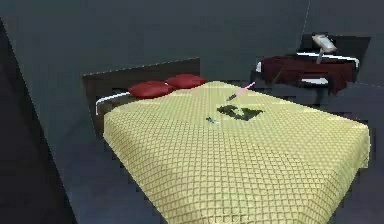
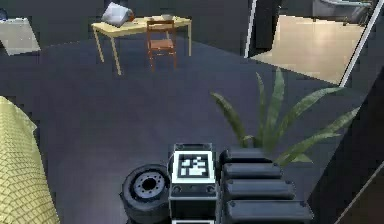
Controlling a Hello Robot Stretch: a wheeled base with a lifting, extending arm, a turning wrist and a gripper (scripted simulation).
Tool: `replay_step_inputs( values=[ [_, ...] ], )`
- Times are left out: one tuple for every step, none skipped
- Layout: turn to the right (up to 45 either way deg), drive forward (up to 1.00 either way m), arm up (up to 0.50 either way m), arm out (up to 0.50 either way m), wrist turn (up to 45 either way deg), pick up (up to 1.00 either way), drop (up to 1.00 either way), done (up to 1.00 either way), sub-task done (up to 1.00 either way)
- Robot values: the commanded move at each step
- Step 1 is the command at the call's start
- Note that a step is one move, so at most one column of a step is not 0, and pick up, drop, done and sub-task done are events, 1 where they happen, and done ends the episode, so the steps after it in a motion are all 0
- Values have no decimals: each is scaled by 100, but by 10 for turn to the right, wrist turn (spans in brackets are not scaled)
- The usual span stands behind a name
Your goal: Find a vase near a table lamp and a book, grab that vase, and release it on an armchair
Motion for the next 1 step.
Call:
replay_step_inputs(
  values=[
    [450, 0, 0, 0, 0, 0, 0, 0, 0]
  ],
)
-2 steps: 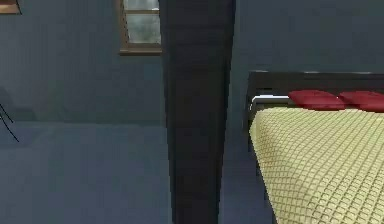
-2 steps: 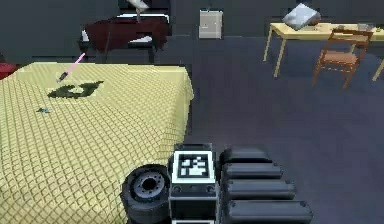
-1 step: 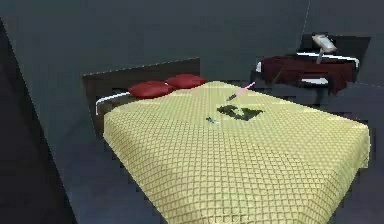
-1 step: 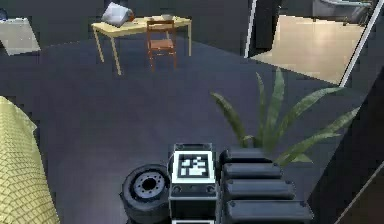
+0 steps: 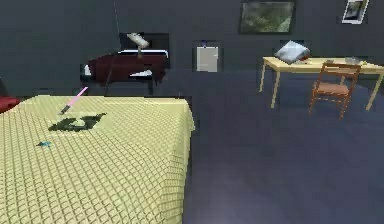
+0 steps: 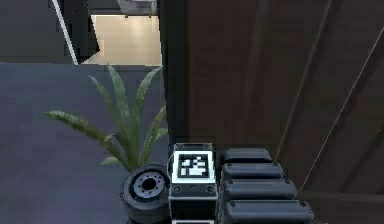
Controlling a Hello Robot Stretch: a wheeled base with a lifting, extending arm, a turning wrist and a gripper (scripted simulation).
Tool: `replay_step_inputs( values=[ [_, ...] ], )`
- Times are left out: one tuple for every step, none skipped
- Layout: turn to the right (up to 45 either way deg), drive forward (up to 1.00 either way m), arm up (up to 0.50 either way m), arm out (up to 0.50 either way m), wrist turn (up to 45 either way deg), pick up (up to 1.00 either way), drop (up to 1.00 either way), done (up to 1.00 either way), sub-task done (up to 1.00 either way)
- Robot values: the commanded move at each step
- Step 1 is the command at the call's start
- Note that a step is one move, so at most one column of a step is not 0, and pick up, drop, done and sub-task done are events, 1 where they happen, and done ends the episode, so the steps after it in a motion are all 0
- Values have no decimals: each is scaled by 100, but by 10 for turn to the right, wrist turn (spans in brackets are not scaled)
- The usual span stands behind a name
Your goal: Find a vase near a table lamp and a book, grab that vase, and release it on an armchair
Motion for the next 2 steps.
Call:
replay_step_inputs(
  values=[
    [360, 0, 0, 0, 0, 0, 0, 0, 0],
    [0, 100, 0, 0, 0, 0, 0, 0, 0]
  ],
)
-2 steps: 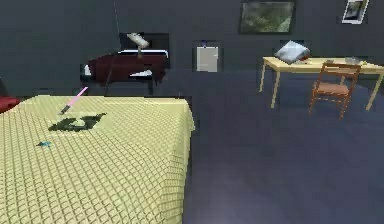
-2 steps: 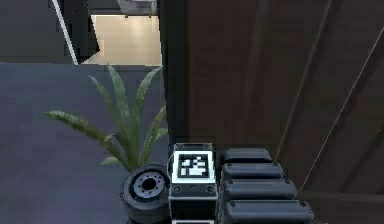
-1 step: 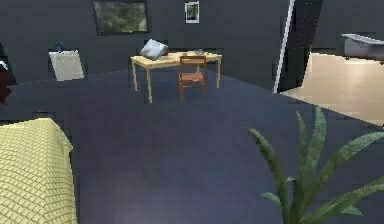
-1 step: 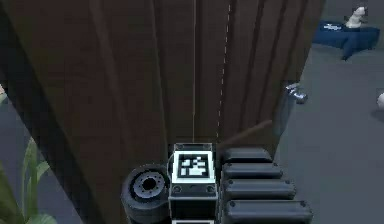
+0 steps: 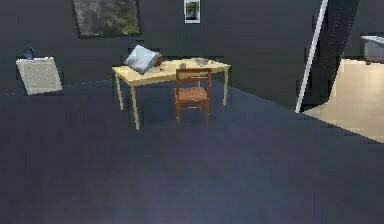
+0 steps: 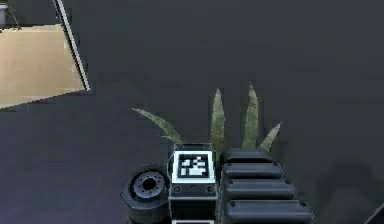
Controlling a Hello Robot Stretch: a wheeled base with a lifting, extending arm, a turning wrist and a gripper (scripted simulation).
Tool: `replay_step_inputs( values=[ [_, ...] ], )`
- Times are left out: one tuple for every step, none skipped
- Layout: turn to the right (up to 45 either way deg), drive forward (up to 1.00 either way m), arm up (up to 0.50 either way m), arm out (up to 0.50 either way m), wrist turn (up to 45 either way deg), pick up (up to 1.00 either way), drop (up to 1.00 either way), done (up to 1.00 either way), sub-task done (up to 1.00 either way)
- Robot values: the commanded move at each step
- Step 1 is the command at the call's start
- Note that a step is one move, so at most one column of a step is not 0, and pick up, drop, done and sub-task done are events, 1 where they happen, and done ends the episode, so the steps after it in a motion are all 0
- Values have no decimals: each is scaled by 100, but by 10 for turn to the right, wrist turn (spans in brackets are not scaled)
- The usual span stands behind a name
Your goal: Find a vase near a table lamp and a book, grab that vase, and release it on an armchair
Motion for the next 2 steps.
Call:
replay_step_inputs(
  values=[
    [450, 0, 0, 0, 0, 0, 0, 0, 0],
    [90, 0, 0, 0, 0, 0, 0, 0, 0]
  ],
)
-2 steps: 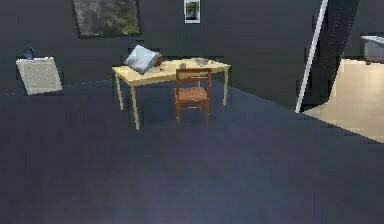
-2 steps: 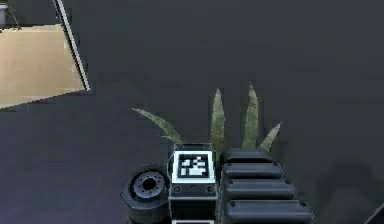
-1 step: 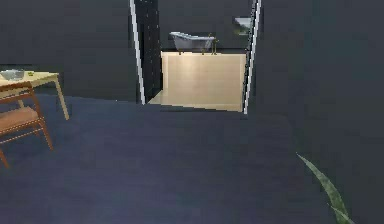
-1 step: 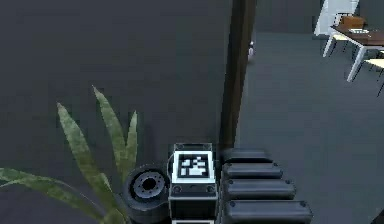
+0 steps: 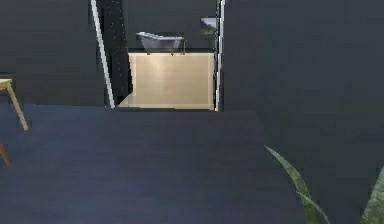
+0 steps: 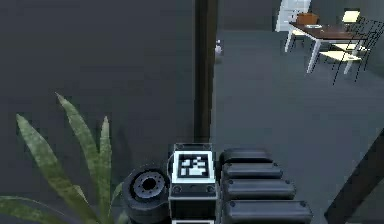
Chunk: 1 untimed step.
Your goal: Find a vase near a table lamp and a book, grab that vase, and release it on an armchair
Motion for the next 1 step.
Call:
replay_step_inputs(
  values=[
    [0, 100, 0, 0, 0, 0, 0, 0, 0]
  ],
)
